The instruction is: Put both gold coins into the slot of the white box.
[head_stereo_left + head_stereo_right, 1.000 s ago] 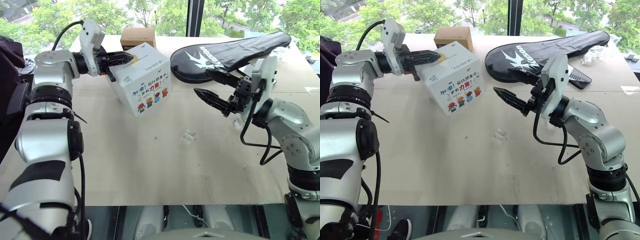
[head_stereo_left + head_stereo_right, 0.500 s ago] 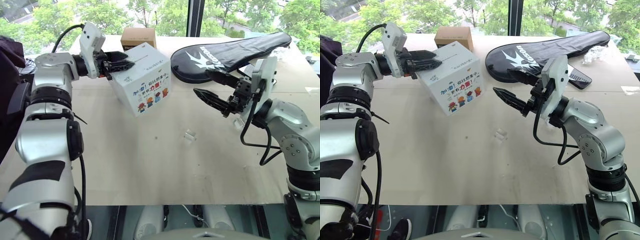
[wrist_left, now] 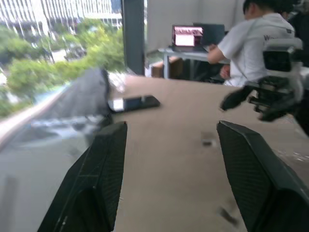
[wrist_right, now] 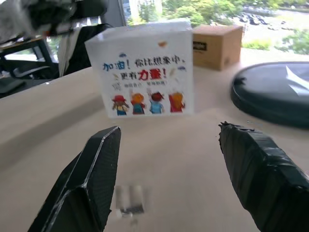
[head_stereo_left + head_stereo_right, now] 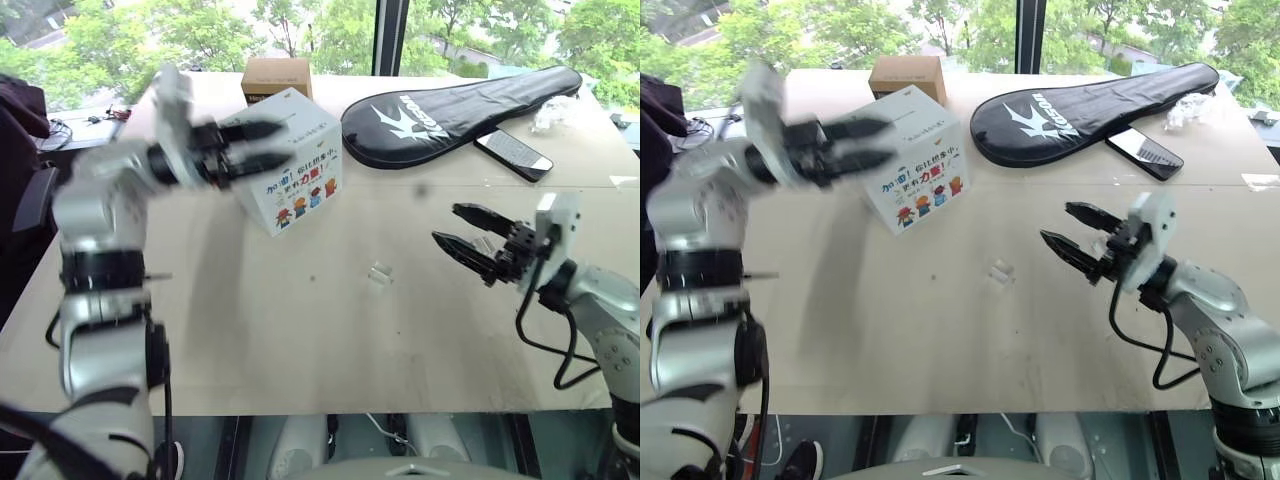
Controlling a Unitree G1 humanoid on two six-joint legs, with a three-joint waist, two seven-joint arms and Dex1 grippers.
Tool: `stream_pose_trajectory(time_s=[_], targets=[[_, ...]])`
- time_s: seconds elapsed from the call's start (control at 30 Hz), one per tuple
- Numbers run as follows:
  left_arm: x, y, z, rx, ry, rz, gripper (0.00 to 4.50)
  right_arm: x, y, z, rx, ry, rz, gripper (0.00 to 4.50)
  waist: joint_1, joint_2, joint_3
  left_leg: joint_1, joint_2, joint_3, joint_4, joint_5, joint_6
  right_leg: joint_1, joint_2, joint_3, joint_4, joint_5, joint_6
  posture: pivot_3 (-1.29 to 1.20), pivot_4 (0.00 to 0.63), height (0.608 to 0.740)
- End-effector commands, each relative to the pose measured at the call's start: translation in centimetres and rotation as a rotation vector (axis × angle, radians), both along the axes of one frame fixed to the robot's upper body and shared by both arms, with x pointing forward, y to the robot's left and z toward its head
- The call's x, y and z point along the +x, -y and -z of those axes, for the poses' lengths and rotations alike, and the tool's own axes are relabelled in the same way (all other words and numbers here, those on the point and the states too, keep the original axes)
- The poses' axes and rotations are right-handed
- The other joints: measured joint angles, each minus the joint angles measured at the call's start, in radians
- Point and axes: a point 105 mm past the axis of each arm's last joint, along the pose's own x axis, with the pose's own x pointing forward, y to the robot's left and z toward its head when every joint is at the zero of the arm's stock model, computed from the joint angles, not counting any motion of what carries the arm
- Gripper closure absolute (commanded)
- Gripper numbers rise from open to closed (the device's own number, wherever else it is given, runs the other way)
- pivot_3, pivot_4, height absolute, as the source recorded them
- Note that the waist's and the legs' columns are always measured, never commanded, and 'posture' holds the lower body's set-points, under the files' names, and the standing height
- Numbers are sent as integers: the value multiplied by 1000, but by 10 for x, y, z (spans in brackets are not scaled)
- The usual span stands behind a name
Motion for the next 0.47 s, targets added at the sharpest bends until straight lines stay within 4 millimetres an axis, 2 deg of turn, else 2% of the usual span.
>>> stream_pose_trajectory(time_s=[0.03, 0.13, 0.27, 0.47], targets=[[-26, 15, 25, 136, 53, -54, 1521, -15, 12, 23, -94, -9, 10, 993, 5, 0, 0, 4, 0, 0, -2, -1, 2, 4, 0, 0, 0, 0, 0, 0, 150, 740], [-44, 29, 55, 47, -24, -112, 1521, -19, 21, 47, -109, -22, 51, 993, 11, 0, 0, 8, 0, 0, -4, -1, 2, 6, 0, 0, 1, 0, -1, 0, 150, 740], [-52, 29, 93, 8, -103, -220, 1521, -21, 28, 72, -192, -35, 50, 993, 10, 1, -1, 17, 0, 1, -3, -1, 2, 13, 0, 2, 0, 1, -3, 0, 150, 740], [-54, 20, 127, -7, -135, -324, 1521, -20, 28, 80, -180, -27, 57, 993, 14, 1, -1, 18, 1, 2, -2, 0, 1, 13, 1, 1, 1, 2, -5, 0, 150, 740]])
